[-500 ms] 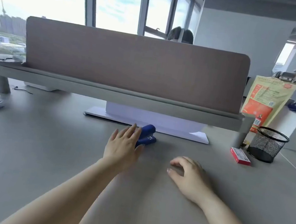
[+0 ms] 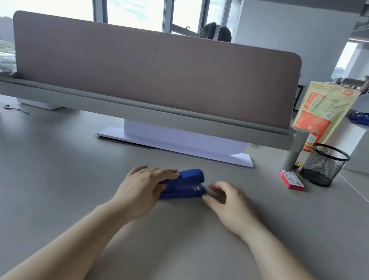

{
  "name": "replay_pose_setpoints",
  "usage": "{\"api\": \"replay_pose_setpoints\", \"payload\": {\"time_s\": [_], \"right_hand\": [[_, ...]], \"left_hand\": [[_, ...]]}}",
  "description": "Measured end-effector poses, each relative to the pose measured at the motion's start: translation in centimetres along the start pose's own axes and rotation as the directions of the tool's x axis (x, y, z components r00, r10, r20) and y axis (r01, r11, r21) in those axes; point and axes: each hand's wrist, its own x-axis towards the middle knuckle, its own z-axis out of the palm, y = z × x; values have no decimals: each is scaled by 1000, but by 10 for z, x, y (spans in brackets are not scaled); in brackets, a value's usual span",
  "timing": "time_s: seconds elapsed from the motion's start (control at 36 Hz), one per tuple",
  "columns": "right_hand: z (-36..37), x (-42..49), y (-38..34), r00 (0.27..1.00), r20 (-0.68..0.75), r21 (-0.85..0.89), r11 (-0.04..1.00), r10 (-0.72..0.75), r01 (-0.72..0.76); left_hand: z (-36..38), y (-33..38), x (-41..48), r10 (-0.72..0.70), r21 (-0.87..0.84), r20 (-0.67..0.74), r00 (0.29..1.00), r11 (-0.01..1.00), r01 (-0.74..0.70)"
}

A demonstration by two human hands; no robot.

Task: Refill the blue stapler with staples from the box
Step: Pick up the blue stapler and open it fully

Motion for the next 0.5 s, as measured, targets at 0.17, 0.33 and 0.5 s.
{"api": "replay_pose_setpoints", "payload": {"time_s": [0.17, 0.33, 0.5], "right_hand": [[-1, -2, -1, 999, 38, 141, 990, 14, -19], [2, 2, 4, 1000, 6, 228, 974, 11, -12], [0, 1, 1, 997, -65, 329, 944, 39, -16]], "left_hand": [[2, -2, -2, 25, -141, 19, 1000, 990, -22], [7, -4, 5, 41, -230, 36, 999, 973, -32], [10, 2, 11, 15, -258, 13, 1000, 966, -11]]}}
